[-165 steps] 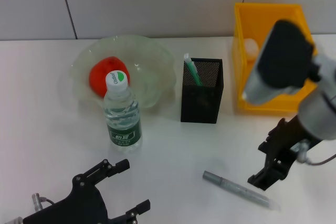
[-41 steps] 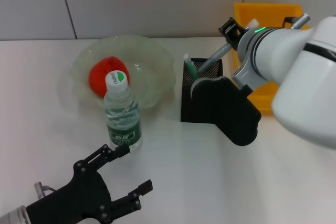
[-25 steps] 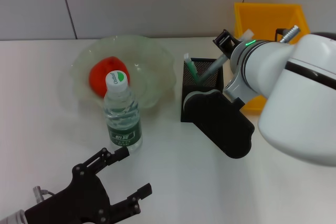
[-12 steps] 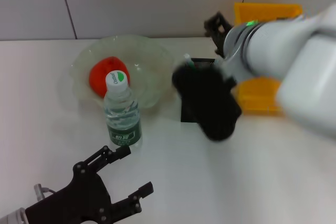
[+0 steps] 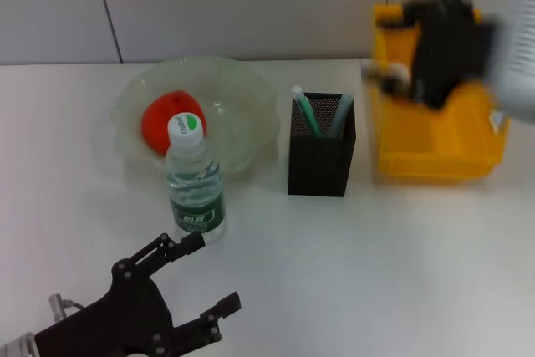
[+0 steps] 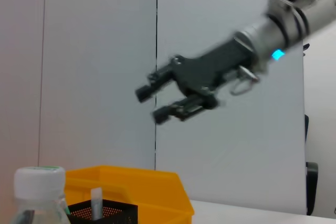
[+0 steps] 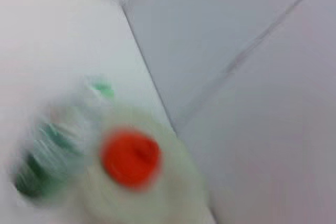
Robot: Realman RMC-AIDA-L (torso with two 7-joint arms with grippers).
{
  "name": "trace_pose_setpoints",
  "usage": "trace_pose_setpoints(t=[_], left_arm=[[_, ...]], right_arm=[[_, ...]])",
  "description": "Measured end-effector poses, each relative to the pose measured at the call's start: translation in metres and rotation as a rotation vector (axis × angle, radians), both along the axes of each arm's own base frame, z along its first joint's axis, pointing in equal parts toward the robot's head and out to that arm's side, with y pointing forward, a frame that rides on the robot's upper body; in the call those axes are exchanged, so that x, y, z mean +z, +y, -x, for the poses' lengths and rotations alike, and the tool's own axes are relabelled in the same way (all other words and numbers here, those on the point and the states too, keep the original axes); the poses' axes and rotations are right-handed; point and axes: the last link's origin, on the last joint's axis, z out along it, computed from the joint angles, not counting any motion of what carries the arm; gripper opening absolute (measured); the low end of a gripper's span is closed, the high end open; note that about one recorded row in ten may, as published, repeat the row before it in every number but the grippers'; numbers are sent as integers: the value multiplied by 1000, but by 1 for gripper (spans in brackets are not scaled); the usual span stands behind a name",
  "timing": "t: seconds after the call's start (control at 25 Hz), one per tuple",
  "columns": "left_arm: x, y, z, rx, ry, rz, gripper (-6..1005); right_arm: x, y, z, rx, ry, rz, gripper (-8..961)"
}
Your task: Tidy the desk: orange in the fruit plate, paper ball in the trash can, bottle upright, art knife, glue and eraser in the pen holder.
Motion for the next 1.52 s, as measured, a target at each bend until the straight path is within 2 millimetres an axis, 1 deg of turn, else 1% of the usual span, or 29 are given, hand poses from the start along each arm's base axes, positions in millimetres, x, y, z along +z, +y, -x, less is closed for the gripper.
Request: trace_pose_setpoints(t=[0.08, 0.12, 0.16, 0.24, 0.28, 0.32, 0.36, 0.44, 0.48, 0.52, 0.56, 0.68, 0.72, 0.76, 0.8, 0.88, 1.08, 1.36, 1.52], left_arm=[[0, 1, 0, -4, 2, 3, 829], [0, 1, 0, -4, 2, 3, 829], [0, 1, 0, -7, 3, 5, 829], [0, 1, 0, -10, 8, 9, 829], [0, 1, 0, -10, 8, 9, 829], [-1, 1, 0, -11, 12, 15, 829], [-1, 1, 0, -11, 13, 17, 829], [-2, 0, 1, -11, 21, 23, 829], [-2, 0, 1, -11, 21, 23, 829], [-2, 0, 3, -10, 32, 29, 829], [-2, 0, 3, -10, 32, 29, 829], [-2, 0, 4, -3, 40, 38, 829], [-2, 0, 5, -1, 42, 40, 829], [-2, 0, 5, -1, 42, 40, 829], [-2, 0, 5, -1, 42, 40, 829], [-3, 0, 7, 11, 52, 43, 829], [-3, -1, 7, 10, 50, 43, 829], [-1, -1, 7, 13, 44, 35, 829], [2, 7, 7, 39, 30, 64, 829]], right_arm=[[0, -13, -25, -25, 163, 66, 526], [-1, -23, -49, -69, 289, 120, 537], [-1, -23, -49, -69, 289, 120, 574], [-5, -36, -76, -115, 403, 186, 649], [-8, -40, -86, -126, 429, 206, 686], [-17, -49, -107, -140, 486, 260, 723], [-17, -49, -107, -140, 486, 260, 729], [-29, -59, -127, -137, 549, 306, 741], [-34, -61, -132, -126, 562, 316, 747], [-46, -66, -143, -112, 592, 337, 753], [-46, -66, -143, -112, 592, 337, 758], [-67, -68, -152, -117, 618, 376, 776], [-80, -69, -154, -114, 632, 396, 782], [-80, -69, -154, -114, 632, 396, 782], [-85, -69, -155, -111, 637, 403, 782], [-101, -68, -153, -112, 658, 435, 782], [-109, -67, -153, -100, 658, 442, 782], [-109, -67, -153, -100, 663, 442, 782], [-108, -66, -154, -108, 660, 438, 782]])
